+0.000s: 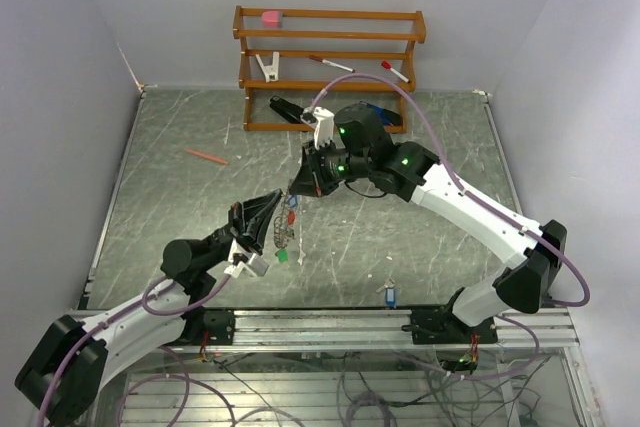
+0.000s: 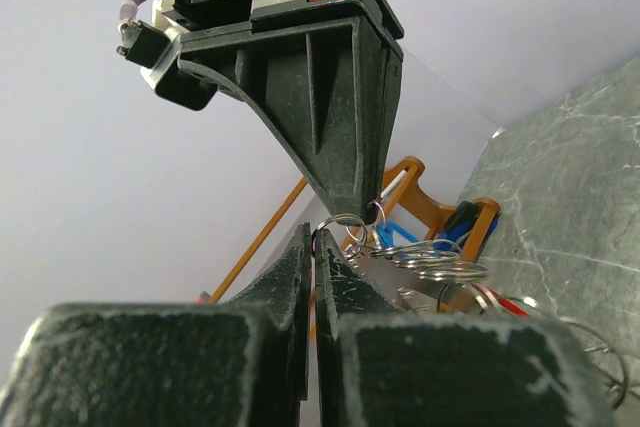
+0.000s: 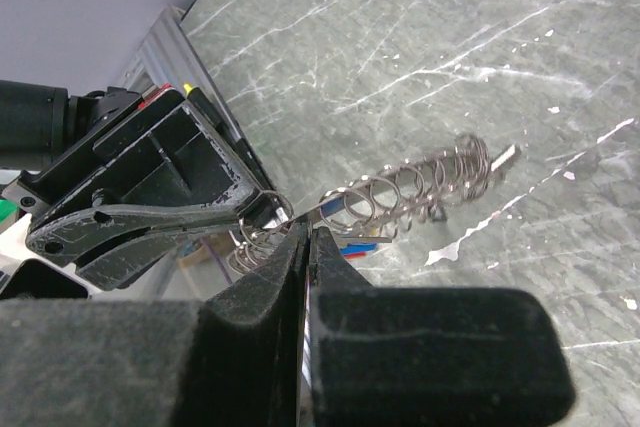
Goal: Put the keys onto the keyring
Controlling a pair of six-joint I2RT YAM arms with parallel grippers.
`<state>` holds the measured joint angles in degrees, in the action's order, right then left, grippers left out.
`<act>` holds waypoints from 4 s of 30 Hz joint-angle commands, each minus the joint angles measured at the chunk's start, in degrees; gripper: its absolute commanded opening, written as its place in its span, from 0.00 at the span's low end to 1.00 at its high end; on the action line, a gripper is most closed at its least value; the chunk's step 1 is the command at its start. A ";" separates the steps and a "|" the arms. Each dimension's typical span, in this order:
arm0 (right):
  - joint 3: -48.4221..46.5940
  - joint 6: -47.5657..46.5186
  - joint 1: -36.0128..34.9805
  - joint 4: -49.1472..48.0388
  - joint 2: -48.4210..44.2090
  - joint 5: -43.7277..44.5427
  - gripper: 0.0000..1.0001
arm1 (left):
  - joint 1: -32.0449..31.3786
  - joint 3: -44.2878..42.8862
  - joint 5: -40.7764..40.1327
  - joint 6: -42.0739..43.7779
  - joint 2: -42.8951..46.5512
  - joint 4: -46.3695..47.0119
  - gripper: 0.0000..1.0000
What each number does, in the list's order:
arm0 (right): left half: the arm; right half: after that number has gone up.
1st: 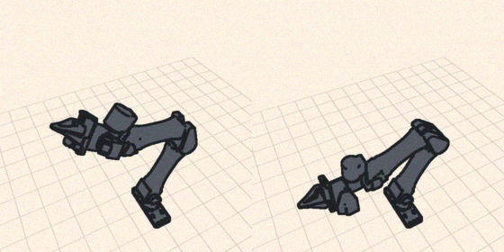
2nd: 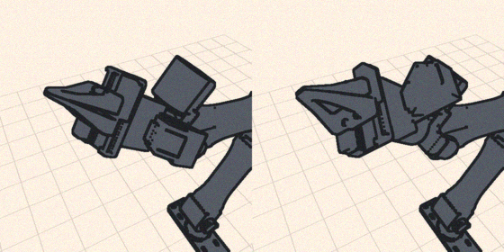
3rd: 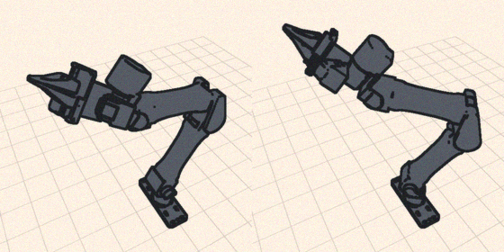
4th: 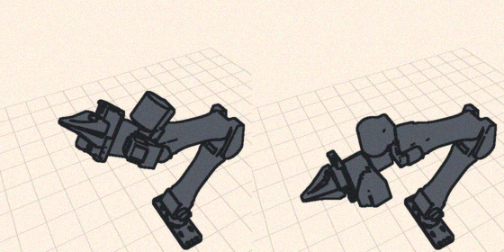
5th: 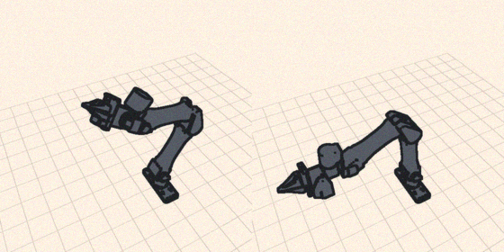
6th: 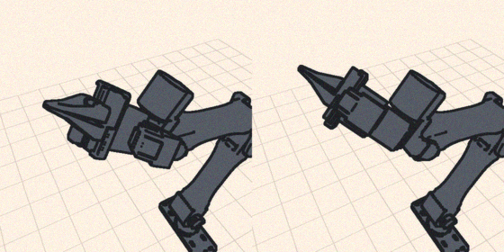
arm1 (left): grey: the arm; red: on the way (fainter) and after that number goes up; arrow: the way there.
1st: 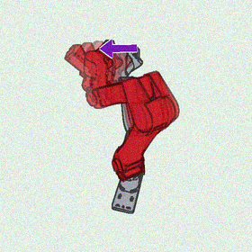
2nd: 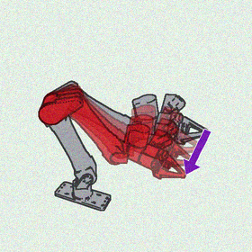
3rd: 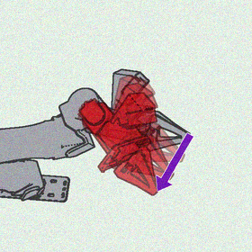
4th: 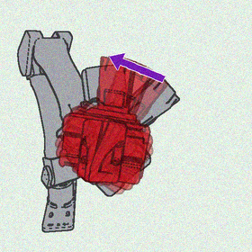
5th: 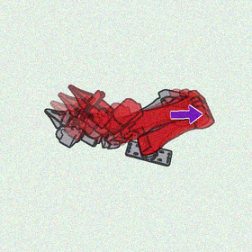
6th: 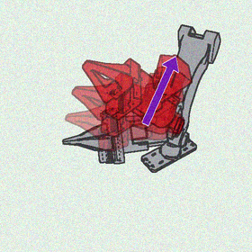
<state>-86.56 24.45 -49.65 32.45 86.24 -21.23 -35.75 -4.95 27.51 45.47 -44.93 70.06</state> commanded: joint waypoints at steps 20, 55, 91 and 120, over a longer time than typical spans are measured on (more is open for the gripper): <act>3.36 0.99 -0.49 -4.29 -2.12 -4.53 0.00 | -0.46 -1.19 0.00 -0.55 -0.24 8.66 0.07; 2.38 1.02 -0.45 -5.55 -3.06 -5.15 0.00 | -0.84 -0.89 0.49 -1.33 0.96 7.70 0.07; 5.61 1.07 0.13 -7.01 -5.54 -4.56 0.00 | -1.34 -2.97 -4.60 -11.16 2.77 4.85 0.07; 5.22 1.85 0.42 -10.73 -3.88 -5.92 0.00 | -1.94 -3.63 -3.32 -13.45 2.77 3.56 0.07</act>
<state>-81.21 25.96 -49.45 23.86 82.06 -26.41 -37.15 -6.17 23.81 33.50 -42.35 69.47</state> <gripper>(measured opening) 0.007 0.070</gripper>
